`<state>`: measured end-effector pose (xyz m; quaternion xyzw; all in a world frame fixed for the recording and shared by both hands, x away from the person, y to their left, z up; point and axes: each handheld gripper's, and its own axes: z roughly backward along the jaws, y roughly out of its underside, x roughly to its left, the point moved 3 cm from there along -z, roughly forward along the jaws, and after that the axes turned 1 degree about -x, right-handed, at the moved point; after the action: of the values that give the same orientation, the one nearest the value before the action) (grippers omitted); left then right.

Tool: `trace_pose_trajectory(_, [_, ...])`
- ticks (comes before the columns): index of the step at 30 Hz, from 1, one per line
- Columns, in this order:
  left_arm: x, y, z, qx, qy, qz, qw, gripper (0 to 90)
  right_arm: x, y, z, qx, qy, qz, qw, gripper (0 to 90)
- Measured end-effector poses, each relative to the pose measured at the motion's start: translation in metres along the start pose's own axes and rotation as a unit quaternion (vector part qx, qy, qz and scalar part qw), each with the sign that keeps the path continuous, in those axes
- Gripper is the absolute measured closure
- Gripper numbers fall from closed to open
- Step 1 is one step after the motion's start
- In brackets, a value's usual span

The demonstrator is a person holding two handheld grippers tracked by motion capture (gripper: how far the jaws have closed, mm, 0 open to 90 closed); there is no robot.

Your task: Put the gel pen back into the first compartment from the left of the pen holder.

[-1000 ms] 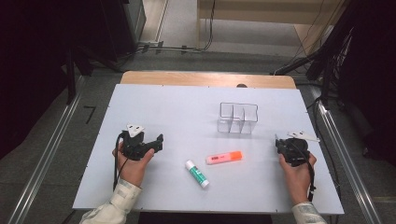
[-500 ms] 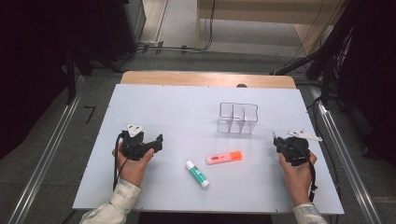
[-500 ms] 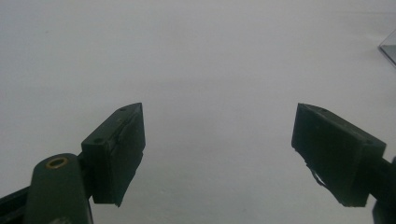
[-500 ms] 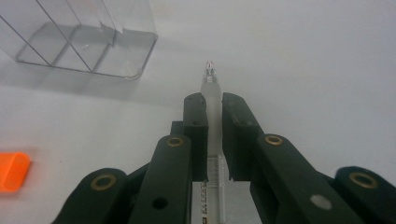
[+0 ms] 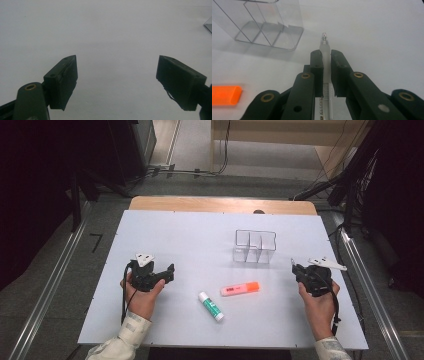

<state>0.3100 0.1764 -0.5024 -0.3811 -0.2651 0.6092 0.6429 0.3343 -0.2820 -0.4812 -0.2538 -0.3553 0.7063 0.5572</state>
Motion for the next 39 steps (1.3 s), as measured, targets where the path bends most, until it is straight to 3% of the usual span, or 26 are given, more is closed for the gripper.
trace_pose_trajectory(18, [0.001, 0.000, 0.000, 0.001, -0.002, 0.002, 1.0000, 17.8, 0.016, -0.031, 0.008, -0.027, -0.026, 0.015, 0.9992, 79.3])
trace_pose_trajectory(39, [0.003, 0.001, -0.001, 0.001, -0.005, 0.003, 1.0000, 17.8, 0.039, -0.053, -0.001, -0.042, -0.048, 0.035, 0.9974, 79.3])
